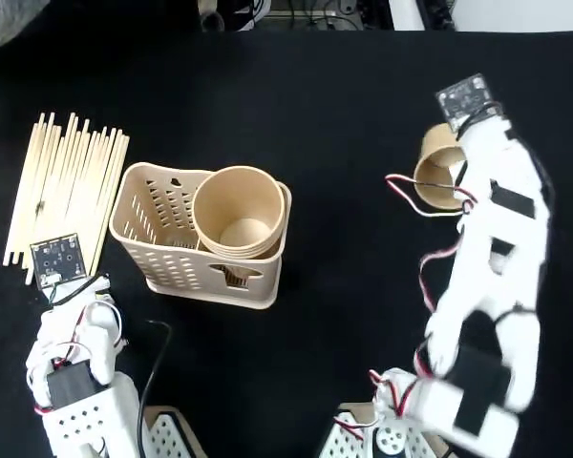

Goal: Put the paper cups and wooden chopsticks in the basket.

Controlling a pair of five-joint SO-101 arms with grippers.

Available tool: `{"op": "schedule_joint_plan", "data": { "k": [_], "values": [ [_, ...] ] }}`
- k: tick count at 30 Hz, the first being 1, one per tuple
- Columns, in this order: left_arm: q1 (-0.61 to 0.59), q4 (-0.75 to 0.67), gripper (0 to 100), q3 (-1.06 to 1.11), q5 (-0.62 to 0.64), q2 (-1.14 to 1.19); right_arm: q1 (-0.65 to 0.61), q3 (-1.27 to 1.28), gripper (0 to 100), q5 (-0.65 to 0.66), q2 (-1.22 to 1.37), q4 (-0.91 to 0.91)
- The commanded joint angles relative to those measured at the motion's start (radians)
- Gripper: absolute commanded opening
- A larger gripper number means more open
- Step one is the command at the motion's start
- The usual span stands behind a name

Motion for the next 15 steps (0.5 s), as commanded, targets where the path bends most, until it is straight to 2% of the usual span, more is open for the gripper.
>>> {"op": "schedule_joint_plan", "data": {
  "k": [1,7,11,15],
  "values": [
    [-0.004,-0.018,3,0.018,-0.009,-0.008,-0.014,-0.070,1.1,-0.066,-0.197,0.193],
    [-0.005,-0.017,3,0.018,-0.009,-0.008,-0.137,-0.225,1.1,-0.098,-0.404,0.611],
    [-0.007,-0.017,3,0.018,-0.009,-0.008,-0.242,-0.392,1.1,-0.221,-0.473,0.853],
    [-0.007,-0.017,3,0.018,-0.009,-0.008,-0.397,-0.550,1.1,-0.315,-0.481,1.022]
  ]
}}
